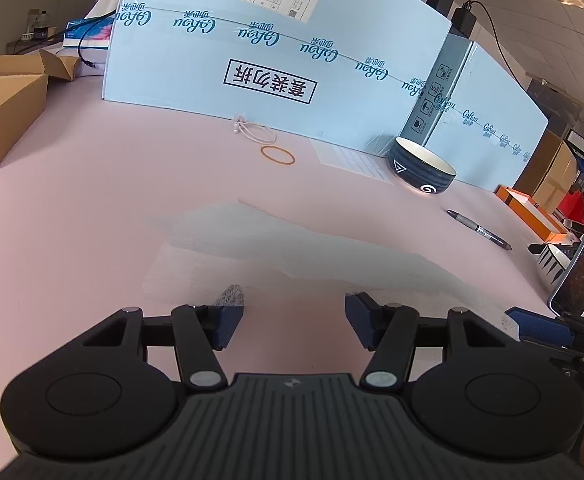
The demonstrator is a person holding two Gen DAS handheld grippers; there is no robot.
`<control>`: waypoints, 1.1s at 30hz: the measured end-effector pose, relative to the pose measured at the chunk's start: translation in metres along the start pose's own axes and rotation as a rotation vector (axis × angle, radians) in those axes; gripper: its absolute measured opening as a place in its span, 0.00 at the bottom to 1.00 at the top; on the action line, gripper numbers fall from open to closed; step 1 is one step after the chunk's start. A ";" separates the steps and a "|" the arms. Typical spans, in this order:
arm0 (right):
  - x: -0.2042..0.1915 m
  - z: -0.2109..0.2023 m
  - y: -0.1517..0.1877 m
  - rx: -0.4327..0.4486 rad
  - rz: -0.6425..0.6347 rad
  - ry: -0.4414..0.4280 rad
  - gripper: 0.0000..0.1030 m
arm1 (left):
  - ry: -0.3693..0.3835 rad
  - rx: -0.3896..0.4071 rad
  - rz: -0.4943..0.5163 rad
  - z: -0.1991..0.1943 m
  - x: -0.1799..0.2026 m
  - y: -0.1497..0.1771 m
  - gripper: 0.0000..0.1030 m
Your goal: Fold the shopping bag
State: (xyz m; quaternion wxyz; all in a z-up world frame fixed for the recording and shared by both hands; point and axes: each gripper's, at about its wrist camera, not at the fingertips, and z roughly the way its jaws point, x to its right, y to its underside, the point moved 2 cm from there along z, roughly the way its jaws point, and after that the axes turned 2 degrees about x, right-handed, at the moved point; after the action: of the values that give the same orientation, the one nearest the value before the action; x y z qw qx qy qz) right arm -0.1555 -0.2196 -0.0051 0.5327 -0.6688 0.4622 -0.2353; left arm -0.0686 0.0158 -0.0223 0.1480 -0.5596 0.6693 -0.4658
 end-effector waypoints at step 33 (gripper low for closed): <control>0.014 0.014 -0.004 0.018 0.048 0.120 0.04 | 0.041 0.006 -0.021 -0.031 0.008 0.025 0.58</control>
State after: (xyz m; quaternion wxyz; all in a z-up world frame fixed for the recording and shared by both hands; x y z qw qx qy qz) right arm -0.1364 -0.2251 -0.0087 0.5156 -0.6373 0.5070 -0.2663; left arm -0.1086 0.0213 -0.0235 0.1310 -0.5564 0.6650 -0.4807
